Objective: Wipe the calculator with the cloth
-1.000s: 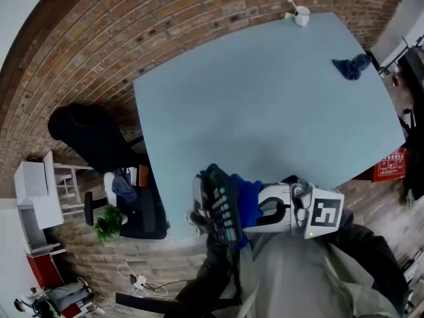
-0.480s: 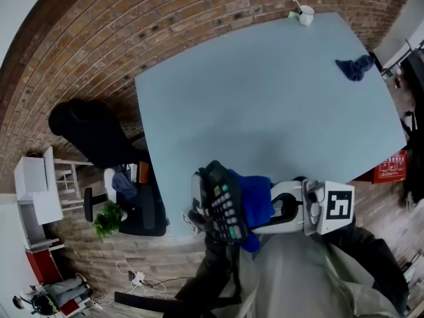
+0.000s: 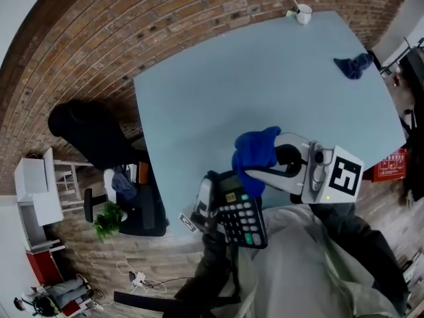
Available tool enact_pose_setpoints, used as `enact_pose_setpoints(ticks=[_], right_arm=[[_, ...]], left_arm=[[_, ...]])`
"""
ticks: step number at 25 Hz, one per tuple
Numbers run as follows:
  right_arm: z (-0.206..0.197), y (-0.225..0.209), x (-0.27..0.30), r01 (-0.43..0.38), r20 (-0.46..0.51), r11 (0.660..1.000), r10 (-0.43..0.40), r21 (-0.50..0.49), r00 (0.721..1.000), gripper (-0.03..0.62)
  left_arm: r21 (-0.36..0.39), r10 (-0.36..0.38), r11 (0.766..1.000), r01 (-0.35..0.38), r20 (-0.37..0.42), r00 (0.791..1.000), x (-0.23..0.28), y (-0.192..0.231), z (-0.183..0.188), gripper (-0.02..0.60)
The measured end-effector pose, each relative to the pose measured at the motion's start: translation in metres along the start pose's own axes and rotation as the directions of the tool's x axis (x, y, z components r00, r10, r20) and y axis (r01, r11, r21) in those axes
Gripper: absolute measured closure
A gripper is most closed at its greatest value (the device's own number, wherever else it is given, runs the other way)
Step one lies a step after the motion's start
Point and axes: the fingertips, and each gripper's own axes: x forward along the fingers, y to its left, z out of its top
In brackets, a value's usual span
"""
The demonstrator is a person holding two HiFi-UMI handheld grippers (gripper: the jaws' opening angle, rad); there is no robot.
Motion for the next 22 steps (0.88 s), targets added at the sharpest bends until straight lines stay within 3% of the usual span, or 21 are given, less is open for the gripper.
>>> enact_pose_setpoints(ticks=[2, 4, 6, 8, 10, 13, 17, 18, 20, 22], right_arm=[[0.003, 0.0, 0.004, -0.009, 0.033, 0.999, 0.007, 0.05, 0.999, 0.534], [0.003, 0.018, 0.003, -0.098, 0.039, 0.991, 0.094, 0.091, 0.995, 0.536], [-0.002, 0.046, -0.002, -0.201, -0.013, 0.975, 0.203, 0.089, 0.979, 0.534], [-0.01, 0.074, -0.008, -0.266, -0.136, 0.964, 0.267, 0.026, 0.954, 0.534], [-0.017, 0.084, -0.01, -0.264, -0.293, 0.954, 0.214, -0.144, 0.932, 0.534], [-0.022, 0.067, -0.007, -0.249, -0.437, 0.889, 0.063, -0.383, 0.897, 0.534], [-0.016, 0.041, -0.005, -0.159, -0.417, 0.893, -0.036, -0.422, 0.908, 0.534], [-0.019, 0.038, -0.002, -0.139, -0.428, 0.894, -0.063, -0.426, 0.902, 0.534], [-0.041, 0.032, 0.009, -0.146, -0.525, 0.868, -0.146, -0.474, 0.838, 0.534], [-0.073, 0.034, 0.02, -0.215, -0.632, 0.835, -0.19, -0.507, 0.751, 0.534]], left_arm=[[0.017, 0.001, 1.0, -0.001, 0.003, 1.0, -0.001, -0.001, 0.001, 0.535], [0.046, 0.008, 0.999, -0.009, 0.03, 1.0, -0.004, -0.003, 0.011, 0.534], [0.09, 0.047, 0.994, -0.054, 0.073, 0.996, -0.009, -0.003, 0.027, 0.534], [0.141, 0.097, 0.984, -0.112, 0.11, 0.989, -0.015, -0.002, 0.043, 0.534], [0.193, 0.127, 0.97, -0.15, 0.127, 0.984, -0.017, -0.004, 0.055, 0.534], [0.275, 0.149, 0.945, -0.179, 0.126, 0.981, -0.016, -0.009, 0.062, 0.535], [0.37, 0.222, 0.902, -0.222, 0.044, 0.974, -0.009, -0.004, 0.041, 0.535], [0.395, 0.25, 0.886, -0.244, 0.037, 0.967, -0.007, -0.001, 0.037, 0.535], [0.482, 0.319, 0.826, -0.294, 0.031, 0.947, -0.004, 0.005, 0.03, 0.535], [0.617, 0.413, 0.71, -0.338, 0.024, 0.911, -0.004, 0.011, 0.026, 0.535]])
